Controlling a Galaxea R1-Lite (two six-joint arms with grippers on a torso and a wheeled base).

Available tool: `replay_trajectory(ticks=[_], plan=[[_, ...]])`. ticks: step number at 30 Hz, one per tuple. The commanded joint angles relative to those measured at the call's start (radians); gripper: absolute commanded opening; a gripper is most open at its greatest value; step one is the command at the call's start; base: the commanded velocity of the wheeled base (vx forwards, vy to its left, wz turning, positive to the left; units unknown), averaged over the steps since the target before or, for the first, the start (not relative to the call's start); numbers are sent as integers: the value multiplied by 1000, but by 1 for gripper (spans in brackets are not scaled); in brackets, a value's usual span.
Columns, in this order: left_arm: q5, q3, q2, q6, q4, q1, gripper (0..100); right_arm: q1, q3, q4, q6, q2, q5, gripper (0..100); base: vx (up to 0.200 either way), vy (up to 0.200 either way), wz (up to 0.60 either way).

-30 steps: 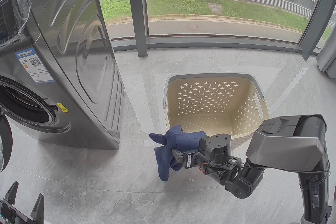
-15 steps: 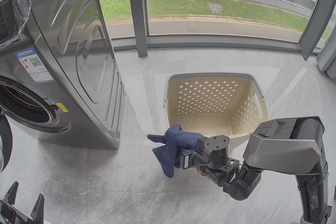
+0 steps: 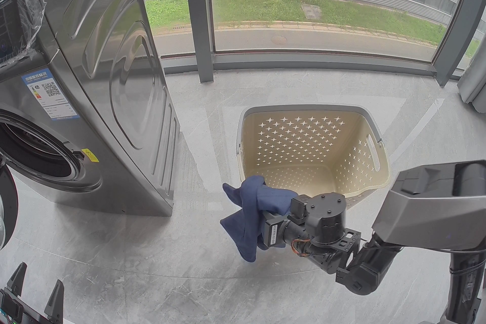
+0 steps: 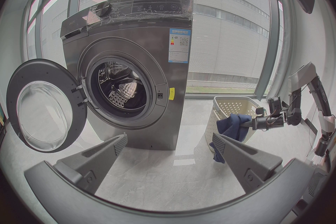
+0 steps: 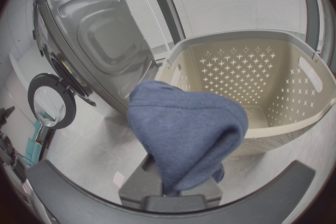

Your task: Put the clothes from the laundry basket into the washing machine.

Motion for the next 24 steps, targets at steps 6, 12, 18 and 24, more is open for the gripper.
replay_trajectory(ticks=[6, 12, 18, 24], plan=[[0, 16, -16, 0, 0, 0, 100, 48, 235, -1, -9, -439, 71, 0, 0, 0, 0], [0, 16, -16, -2, -1, 0, 100, 33, 297, -3, -32, -607, 114, 0, 0, 0, 0], [2, 16, -16, 1, -1, 0, 100, 31, 281, -3, -85, -682, 123, 0, 0, 0, 0], [2, 16, -16, 0, -1, 0, 100, 5, 250, -27, -91, -702, 124, 0, -67, 0, 0]])
